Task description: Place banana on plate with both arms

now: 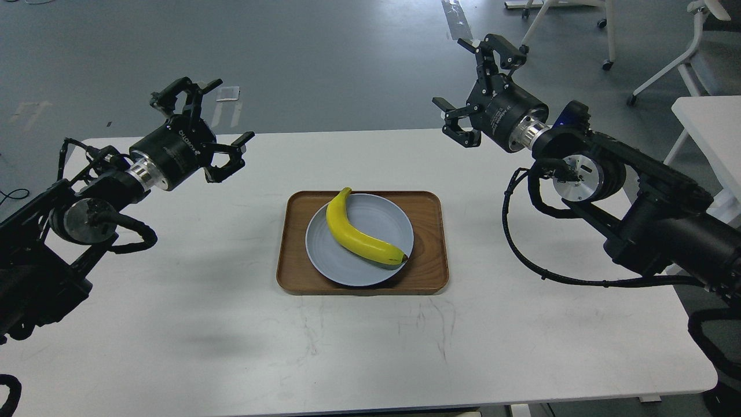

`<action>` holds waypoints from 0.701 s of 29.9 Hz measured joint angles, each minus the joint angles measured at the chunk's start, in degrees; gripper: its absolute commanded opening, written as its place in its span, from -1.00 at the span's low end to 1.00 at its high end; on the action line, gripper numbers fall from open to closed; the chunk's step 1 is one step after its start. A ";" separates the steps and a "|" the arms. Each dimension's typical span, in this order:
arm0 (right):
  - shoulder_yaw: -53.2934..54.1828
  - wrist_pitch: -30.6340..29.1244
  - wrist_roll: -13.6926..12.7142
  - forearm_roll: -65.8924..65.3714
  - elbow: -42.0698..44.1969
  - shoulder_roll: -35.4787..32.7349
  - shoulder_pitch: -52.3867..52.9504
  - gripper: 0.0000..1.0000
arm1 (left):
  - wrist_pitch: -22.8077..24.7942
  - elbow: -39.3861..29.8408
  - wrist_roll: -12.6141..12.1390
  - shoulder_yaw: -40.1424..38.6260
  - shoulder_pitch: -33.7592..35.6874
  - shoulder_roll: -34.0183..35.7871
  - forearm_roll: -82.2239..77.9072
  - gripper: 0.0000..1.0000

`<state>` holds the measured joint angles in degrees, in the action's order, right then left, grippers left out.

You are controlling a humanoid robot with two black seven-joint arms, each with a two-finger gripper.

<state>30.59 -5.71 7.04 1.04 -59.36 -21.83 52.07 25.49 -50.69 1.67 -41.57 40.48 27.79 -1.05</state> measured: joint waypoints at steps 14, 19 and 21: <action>0.10 -0.08 -0.28 0.12 -2.38 -1.33 -1.84 1.00 | -0.16 -0.17 0.16 -0.09 -0.25 -0.09 0.00 0.95; 0.92 0.31 -0.22 1.36 -2.55 -1.46 -2.50 1.00 | -0.29 -0.45 0.17 -0.09 -0.15 -0.03 0.00 0.95; 1.01 0.34 -0.08 1.35 -2.50 -1.47 -2.51 1.00 | -0.33 -0.47 0.17 -0.09 -0.15 -0.03 0.00 0.95</action>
